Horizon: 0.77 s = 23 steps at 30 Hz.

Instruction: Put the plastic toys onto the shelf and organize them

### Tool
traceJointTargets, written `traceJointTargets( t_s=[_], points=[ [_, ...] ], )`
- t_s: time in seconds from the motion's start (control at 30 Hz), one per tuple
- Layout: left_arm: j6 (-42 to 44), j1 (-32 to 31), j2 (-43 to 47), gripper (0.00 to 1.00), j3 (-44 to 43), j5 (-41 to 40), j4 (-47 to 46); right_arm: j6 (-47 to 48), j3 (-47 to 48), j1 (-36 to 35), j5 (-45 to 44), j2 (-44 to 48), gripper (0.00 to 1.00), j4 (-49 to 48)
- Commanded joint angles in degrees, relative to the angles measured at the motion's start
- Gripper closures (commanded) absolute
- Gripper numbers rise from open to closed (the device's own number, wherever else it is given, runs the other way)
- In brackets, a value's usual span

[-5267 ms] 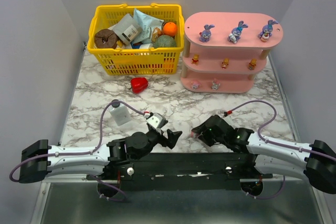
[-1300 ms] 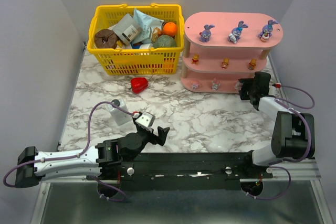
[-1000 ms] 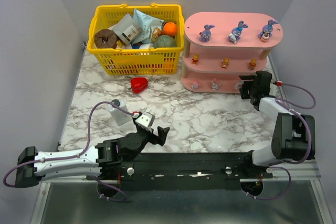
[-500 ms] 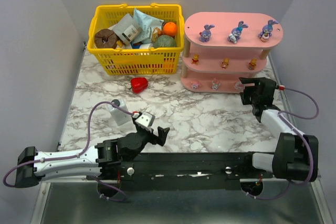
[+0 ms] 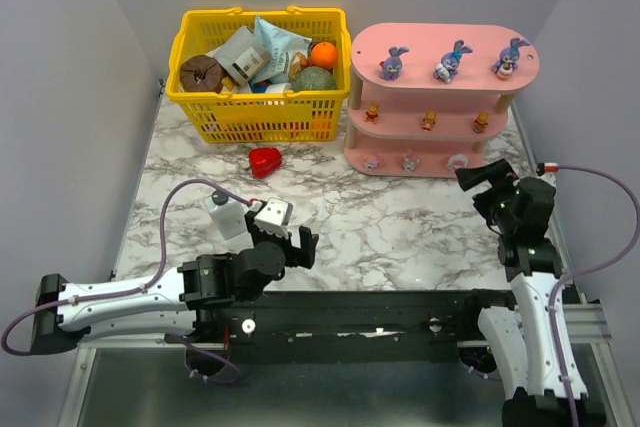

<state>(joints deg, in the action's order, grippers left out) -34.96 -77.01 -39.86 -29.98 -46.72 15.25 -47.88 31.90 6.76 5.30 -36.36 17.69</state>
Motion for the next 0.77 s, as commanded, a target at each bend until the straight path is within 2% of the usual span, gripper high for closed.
traceJointTargets(
  t_s=[0.0, 0.17, 0.37, 0.73],
  points=[
    [-5.4, -0.3, 1.8, 0.01, -3.0, -2.2, 7.5, 16.3, 7.6, 0.2, 2.6, 7.9, 0.00, 19.7],
    [-5.1, -0.3, 5.9, 0.01, -4.5, -2.0, 9.1, 20.3, 13.2, 0.2, 3.0, 10.2, 0.00, 30.3],
    [-4.9, -0.2, 8.5, 0.01, -6.8, -2.3, 12.3, 19.2, 17.5, 0.2, 3.1, 14.1, 0.00, 37.4],
    [-7.4, -0.3, 8.2, 0.01, -7.8, -6.5, 14.5, 19.4, 18.0, 0.2, 4.4, 16.1, 0.00, 39.6]
  ],
)
